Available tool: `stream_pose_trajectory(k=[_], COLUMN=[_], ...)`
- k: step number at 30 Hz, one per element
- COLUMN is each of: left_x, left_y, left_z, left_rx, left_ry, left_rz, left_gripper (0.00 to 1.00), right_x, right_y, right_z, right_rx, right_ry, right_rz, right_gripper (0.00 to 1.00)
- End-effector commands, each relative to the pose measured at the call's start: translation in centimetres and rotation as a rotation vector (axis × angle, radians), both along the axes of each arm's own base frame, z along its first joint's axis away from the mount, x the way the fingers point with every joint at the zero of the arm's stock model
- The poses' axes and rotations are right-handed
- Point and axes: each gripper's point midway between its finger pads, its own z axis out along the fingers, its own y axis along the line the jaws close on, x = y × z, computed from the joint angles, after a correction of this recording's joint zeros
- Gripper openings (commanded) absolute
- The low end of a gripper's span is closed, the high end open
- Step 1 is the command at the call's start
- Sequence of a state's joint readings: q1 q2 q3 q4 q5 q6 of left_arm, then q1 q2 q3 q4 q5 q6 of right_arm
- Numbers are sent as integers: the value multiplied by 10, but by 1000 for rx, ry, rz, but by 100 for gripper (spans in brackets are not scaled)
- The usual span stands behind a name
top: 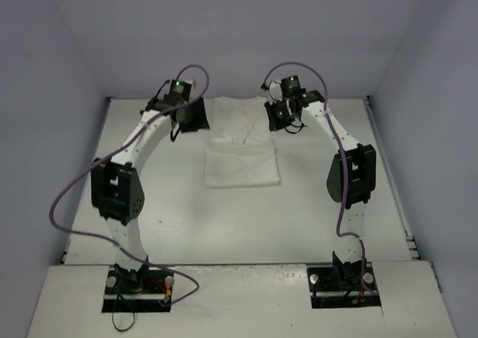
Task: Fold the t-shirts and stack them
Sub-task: Fold the folded rectangular tshirt in 1/3 of the way, then grab one side of the 2/3 rectangular tshirt with both arms
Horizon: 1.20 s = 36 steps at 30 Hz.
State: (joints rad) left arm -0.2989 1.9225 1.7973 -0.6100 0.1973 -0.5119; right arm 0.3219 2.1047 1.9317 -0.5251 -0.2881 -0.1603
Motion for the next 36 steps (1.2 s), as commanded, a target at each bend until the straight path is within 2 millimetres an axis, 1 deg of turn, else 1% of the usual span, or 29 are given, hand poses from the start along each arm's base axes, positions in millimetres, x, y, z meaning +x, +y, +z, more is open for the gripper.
stream_pose_trajectory(k=[1, 3, 4, 5, 6, 8, 9, 10, 12, 15, 17, 19, 21, 23, 24, 26, 27, 28, 30, 31, 33, 34, 35, 36], left_x=[-45, -67, -73, -79, -85, -92, -95, -96, -97, -97, -96, -97, -99, -102, -104, -107, -109, -111, -111, -111, -109, -104, -103, -102], left_y=[-8, -9, -14, -17, -20, -33, -37, -40, -42, -41, -41, -41, -39, -37, -37, -35, -35, -34, -31, -30, -29, -31, -31, -30], left_z=[12, -27, -32, -42, -54, -70, -81, -88, -94, -107, -108, -115, -122, -129, -132, -136, -139, -142, -143, -142, -132, -113, -102, -89], left_rx=[-31, -42, -48, -44, -37, -20, -5, 1, 1, 10, 14, 23, 34, 43, 46, 54, 59, 63, 73, 78, 72, 54, 50, 46], left_ry=[-33, 30, 39, 55, 74, 101, 118, 130, 143, 163, 165, 180, 196, 213, 219, 229, 236, 241, 241, 241, 224, 183, 168, 146], left_rz=[-29, -14, -22, -29, -40, -72, -83, -88, -85, -74, -71, -73, -74, -74, -74, -78, -81, -85, -83, -84, -79, -80, -73, -65], left_gripper=[34, 24, 24, 24, 24, 24, 24, 24, 24, 24, 23, 23, 23, 23, 23, 23, 23, 23, 23, 23, 23, 24, 27, 33], right_x=[-47, -67, -73, -77, -80, -79, -77, -72, -68, -50, -47, -26, -7, 16, 31, 49, 63, 76, 94, 100, 100, 96, 89, 85], right_y=[45, 61, 69, 74, 78, 84, 87, 89, 91, 97, 97, 98, 97, 90, 87, 79, 69, 56, 39, 29, 21, 13, 9, 2], right_z=[27, 10, 7, -4, -10, -18, -26, -31, -46, -65, -68, -70, -64, -55, -46, -33, -23, -20, -5, -1, 14, 5, 22, 25], right_rx=[170, 217, 238, 253, 268, 285, 291, 293, 293, 297, 298, 306, 297, 294, 297, 309, 317, 305, 295, 283, 274, 233, 214, 190], right_ry=[13, 78, 93, 126, 147, 166, 180, 185, 210, 222, 224, 194, 153, 105, 65, 23, -7, -28, -80, -94, -116, -96, -116, -116], right_rz=[278, 358, 390, 410, 426, 447, 454, 455, 453, 443, 438, 424, 397, 358, 339, 306, 259, 212, 149, 114, 84, 48, 21, -10], right_gripper=[0, 0, 0, 0, 0, 0, 0, 0, 0, 1, 1, 2, 4, 5, 7, 12, 17, 19, 22, 24, 26, 27, 30, 33])
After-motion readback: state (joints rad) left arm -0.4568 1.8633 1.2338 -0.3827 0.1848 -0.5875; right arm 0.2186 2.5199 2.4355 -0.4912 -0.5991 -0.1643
